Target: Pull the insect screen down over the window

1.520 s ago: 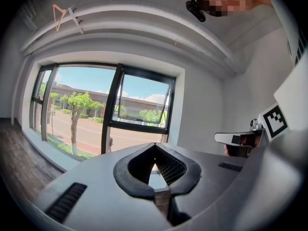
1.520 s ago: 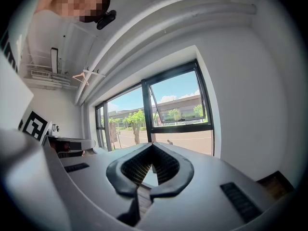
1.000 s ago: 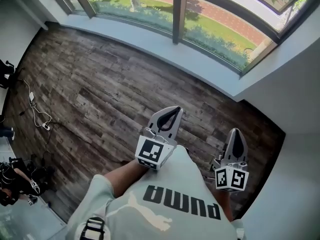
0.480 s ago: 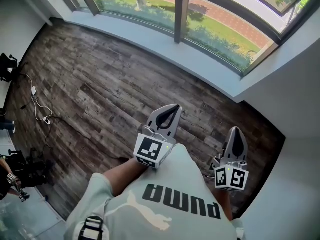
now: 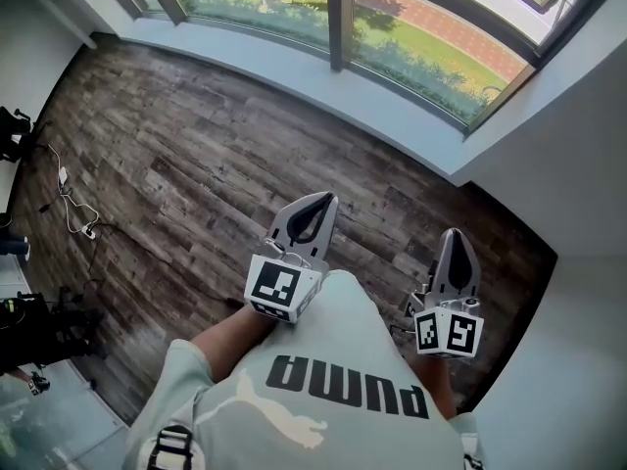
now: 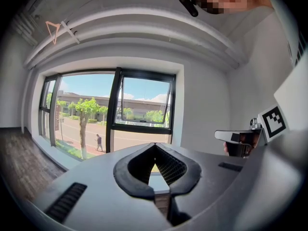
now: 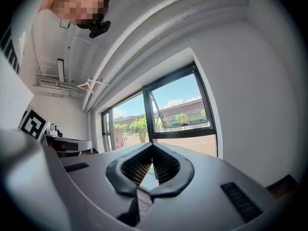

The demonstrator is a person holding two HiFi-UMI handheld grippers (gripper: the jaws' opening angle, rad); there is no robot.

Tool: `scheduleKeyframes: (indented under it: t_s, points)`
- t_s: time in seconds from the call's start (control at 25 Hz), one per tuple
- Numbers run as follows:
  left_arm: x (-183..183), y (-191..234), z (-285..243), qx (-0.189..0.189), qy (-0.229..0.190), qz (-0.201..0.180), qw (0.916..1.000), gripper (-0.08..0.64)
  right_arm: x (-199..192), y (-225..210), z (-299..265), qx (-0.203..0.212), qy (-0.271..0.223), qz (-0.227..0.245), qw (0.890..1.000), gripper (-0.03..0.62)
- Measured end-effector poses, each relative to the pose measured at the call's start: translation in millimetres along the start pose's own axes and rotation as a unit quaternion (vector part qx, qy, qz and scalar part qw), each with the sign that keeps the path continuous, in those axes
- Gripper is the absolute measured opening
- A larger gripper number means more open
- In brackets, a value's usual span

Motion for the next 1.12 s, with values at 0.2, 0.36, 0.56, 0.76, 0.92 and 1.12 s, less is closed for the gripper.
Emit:
scheduleKeyframes:
  t_s: [0.2, 0.36, 0.56, 0.76, 0.92, 1.12]
  points:
    - [-4, 4, -19, -0.003, 0.003, 0.003, 1.0000, 0.012, -8, -9, -13, -0.005, 0.003, -0.003, 1.000, 0.005]
    - [-17, 18, -52, -0.021, 0.012, 0.013, 0.9996, 0.012, -19, -19, -39, -0.023, 0.011, 0.003, 1.000, 0.005]
    - [-29, 58, -114, -0.047, 0.013, 0.030, 0.9983, 0.012, -36, -26, -93, -0.052, 0.022, 0.019, 0.998, 0.005]
    - [-14, 110, -190, -0.072, -0.001, 0.038, 0.9967, 0.012, -32, -28, -173, -0.079, 0.018, 0.038, 0.996, 0.005]
    - [-1, 153, -240, -0.087, -0.017, 0.037, 0.9954, 0.012, -31, -28, -236, -0.095, 0.009, 0.051, 0.994, 0.005]
    - [3, 206, -270, -0.089, -0.020, 0.036, 0.9952, 0.012, -38, -16, -294, -0.104, 0.005, 0.059, 0.993, 0.005]
Point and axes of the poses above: the fingertips, and each gripper's own axes: z backward along the fingers, y to its left, x out of its top, the point moved 1 cm from there along z, backward along the fingers, and after that the axes turned 11 degrees about -y, right-handed, at the moved point
